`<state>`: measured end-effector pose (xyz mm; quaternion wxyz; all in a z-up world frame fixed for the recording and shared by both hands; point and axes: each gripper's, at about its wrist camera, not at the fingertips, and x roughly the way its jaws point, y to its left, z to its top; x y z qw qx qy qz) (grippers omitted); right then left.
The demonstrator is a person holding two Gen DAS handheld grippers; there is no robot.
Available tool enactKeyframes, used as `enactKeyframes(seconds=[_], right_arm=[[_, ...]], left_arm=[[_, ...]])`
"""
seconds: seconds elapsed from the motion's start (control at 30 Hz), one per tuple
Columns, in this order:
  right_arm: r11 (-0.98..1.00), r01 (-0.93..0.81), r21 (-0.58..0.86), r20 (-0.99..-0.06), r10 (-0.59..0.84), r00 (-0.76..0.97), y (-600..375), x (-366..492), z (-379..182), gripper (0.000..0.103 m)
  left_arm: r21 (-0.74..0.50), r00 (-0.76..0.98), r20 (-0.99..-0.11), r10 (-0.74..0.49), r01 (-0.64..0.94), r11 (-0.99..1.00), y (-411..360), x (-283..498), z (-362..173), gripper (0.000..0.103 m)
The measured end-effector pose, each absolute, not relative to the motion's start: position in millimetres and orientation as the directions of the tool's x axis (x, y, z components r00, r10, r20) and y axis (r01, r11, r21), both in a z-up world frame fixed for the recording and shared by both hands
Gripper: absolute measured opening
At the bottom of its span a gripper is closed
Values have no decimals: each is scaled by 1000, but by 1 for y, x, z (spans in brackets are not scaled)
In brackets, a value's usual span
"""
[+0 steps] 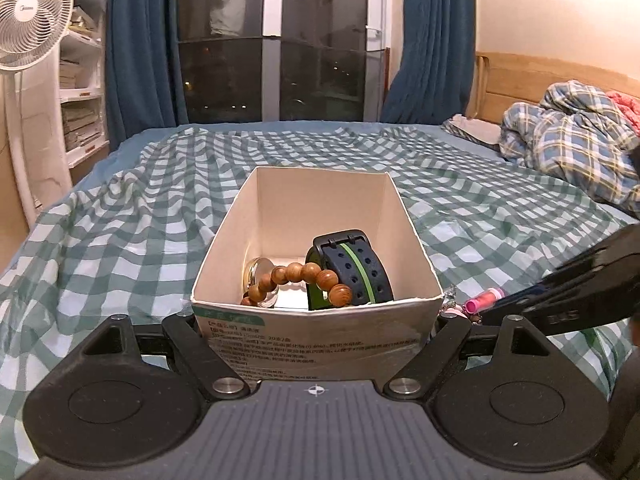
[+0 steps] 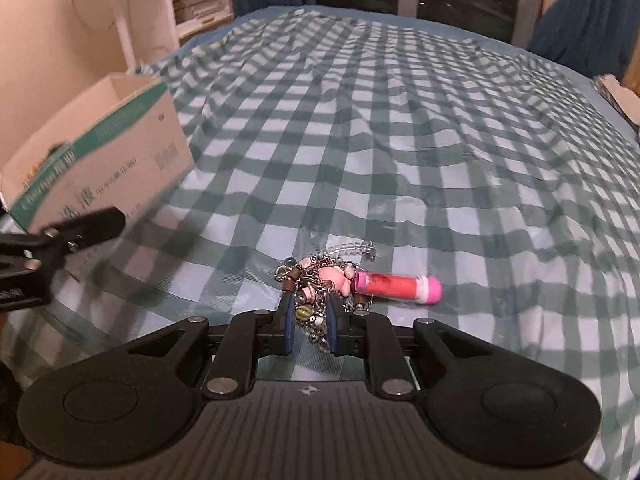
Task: Organize jewelry
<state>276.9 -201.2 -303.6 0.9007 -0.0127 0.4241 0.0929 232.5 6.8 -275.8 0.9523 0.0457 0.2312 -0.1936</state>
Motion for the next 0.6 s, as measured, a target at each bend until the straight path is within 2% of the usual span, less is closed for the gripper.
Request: enactKeyframes(seconds=[0.3,0.57,0.6], right_arm=[[979,-161,127,-778,199,596,-214,313,-334,103],[967,-116,228,-723,248,645,-229,297,-307,103],[965,-119,235,-713,254,653,-230,296,-300,56]], left_arm=[[-56,783,-483,-392,419,906,5,249,-284,57],[-78,764,-497,-413,434,897,0,257,-288,57],[-76,763,-498,-414,437,896,0,257,-288,57]])
